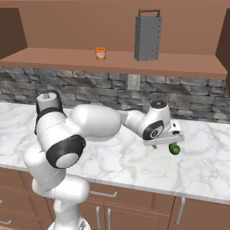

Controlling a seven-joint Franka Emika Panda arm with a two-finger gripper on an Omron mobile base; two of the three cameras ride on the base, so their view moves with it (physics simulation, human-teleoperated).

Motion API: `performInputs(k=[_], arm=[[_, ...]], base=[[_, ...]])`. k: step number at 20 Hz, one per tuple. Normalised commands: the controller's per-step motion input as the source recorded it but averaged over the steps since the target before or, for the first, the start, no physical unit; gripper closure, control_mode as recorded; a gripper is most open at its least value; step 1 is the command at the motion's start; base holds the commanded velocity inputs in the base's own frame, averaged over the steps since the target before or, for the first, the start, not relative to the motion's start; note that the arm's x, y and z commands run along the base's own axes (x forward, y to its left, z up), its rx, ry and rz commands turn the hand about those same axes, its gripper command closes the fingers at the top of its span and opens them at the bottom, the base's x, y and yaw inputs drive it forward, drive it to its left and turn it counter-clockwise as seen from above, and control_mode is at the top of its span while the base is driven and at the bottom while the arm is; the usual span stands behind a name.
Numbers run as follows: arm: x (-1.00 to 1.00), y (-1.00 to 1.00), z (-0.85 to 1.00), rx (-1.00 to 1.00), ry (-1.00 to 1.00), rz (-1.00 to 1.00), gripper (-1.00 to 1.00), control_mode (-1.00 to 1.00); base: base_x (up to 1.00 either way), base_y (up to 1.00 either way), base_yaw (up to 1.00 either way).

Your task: Pick the avocado and bread from the counter and place them on the plate. Then pick the jam from the cabinet and place it next to the plate. Lastly close the cabinet door.

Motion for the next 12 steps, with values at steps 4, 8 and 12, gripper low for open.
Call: performInputs(k=[4,8,12], arm=[[0.06,-0.19,-0.21,0.00,-0.02,0.19,-1.00,-1.00],[0.14,-0.09,-0.16,0.00,0.00,0.15,-1.00,-1.00],[0.14,-0.05,-0.12,0.00,0.00,0.12,-1.00,-1.00]], base=[[0.00,0.00,0.00],[0.00,0.00,0.00],[0.00,0.00,0.00]])
